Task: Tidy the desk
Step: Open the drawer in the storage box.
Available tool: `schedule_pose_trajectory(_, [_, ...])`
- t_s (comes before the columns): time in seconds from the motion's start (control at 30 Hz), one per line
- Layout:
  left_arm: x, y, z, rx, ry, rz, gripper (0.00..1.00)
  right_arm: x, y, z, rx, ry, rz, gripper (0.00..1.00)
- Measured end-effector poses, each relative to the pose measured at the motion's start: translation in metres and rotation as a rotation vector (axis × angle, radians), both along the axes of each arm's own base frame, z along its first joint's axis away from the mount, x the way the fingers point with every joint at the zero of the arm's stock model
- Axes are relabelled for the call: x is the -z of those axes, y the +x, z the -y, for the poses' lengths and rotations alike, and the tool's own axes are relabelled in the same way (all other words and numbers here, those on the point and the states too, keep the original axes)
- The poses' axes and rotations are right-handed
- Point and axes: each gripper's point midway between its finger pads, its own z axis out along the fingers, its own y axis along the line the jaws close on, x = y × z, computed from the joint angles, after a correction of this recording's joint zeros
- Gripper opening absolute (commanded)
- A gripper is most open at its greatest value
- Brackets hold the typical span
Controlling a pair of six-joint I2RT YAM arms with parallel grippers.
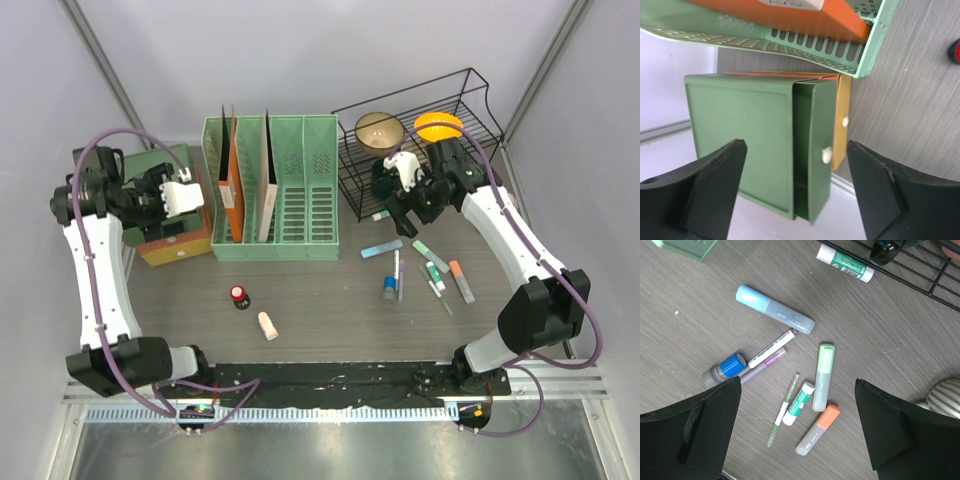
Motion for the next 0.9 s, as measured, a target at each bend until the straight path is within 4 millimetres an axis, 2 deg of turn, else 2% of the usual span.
schedule_pose_trajectory(0.17, [0.013,0.024,-0.009,0.086,0.062,-0.016,0.74,0.007,-0.007,0.000,-0.046,-0.007,-0.003,1.00])
schedule_pose_trajectory(0.4, [0.031,0.035,-0.017,0.127,0.110,-0.055,0.66,0.015,-0.008,0.000,-0.085,-0.017,-0.003,1.00])
schedule_pose_trajectory(0.63, [0.036,0.033,-0.019,0.142,0.130,-0.062,0.64,0.017,-0.005,-0.001,-0.100,-0.023,0.007,1.00])
schedule_pose_trajectory(0.9, [0.046,0.015,-0.013,0.162,0.132,-0.075,0.62,0.024,-0.005,-0.001,-0.101,-0.028,-0.010,0.99])
